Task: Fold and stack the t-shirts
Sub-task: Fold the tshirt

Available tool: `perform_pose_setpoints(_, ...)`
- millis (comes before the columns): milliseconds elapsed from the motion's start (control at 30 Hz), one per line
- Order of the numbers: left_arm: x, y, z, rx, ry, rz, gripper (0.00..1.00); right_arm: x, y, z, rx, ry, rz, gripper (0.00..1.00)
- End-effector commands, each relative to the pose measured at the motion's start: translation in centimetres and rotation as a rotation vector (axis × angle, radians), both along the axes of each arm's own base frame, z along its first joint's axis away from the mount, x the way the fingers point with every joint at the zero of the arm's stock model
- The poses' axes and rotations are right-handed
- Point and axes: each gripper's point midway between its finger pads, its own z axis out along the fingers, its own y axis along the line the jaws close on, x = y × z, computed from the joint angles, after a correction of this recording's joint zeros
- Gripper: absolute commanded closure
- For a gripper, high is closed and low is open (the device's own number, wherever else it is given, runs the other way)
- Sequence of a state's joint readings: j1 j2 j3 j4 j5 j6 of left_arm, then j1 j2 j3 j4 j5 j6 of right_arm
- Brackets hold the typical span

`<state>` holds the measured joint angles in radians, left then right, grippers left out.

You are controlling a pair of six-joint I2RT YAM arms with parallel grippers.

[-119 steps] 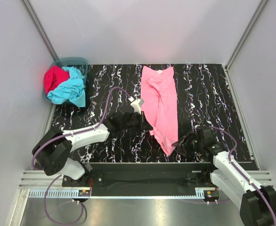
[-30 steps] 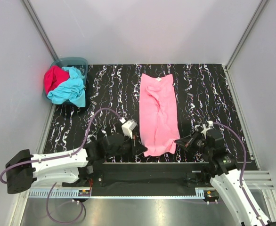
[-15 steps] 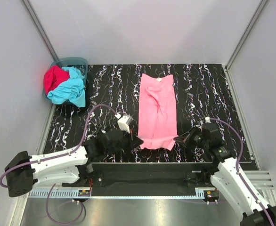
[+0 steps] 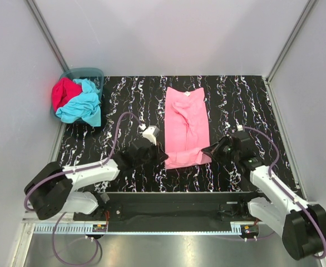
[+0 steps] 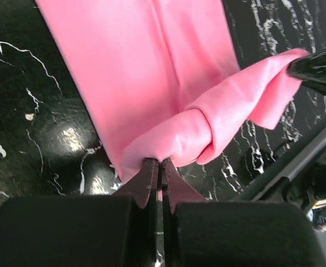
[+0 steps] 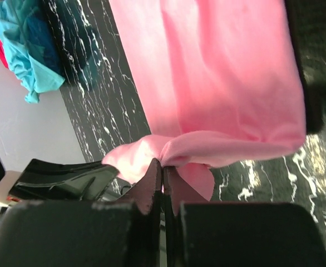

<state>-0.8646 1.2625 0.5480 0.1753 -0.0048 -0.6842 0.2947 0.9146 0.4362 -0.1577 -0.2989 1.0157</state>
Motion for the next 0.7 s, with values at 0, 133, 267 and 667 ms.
perform_pose_setpoints(0, 2.5, -2.1, 2.9, -0.087, -0.090, -0.031, 1.00, 3.6, 0.3, 2.9, 0.003, -0.142, -0.030, 1.00)
perform_pose_setpoints(133, 4.7, -2.1, 2.0, -0.069, -0.094, -0.013, 1.00, 5.3, 0.4, 2.0, 0.001, -0.133, -0.037, 1.00)
perform_pose_setpoints(267, 6.6, -1.9, 0.8, -0.046, -0.080, -0.002, 1.00, 6.7, -0.2, 1.0, 0.018, -0.120, -0.060, 1.00)
perform_pose_setpoints(667, 8.9, -3.8, 1.8, -0.049, -0.103, -0.028, 1.00, 8.6, -3.0, 0.4, 0.026, -0.111, -0.112, 1.00)
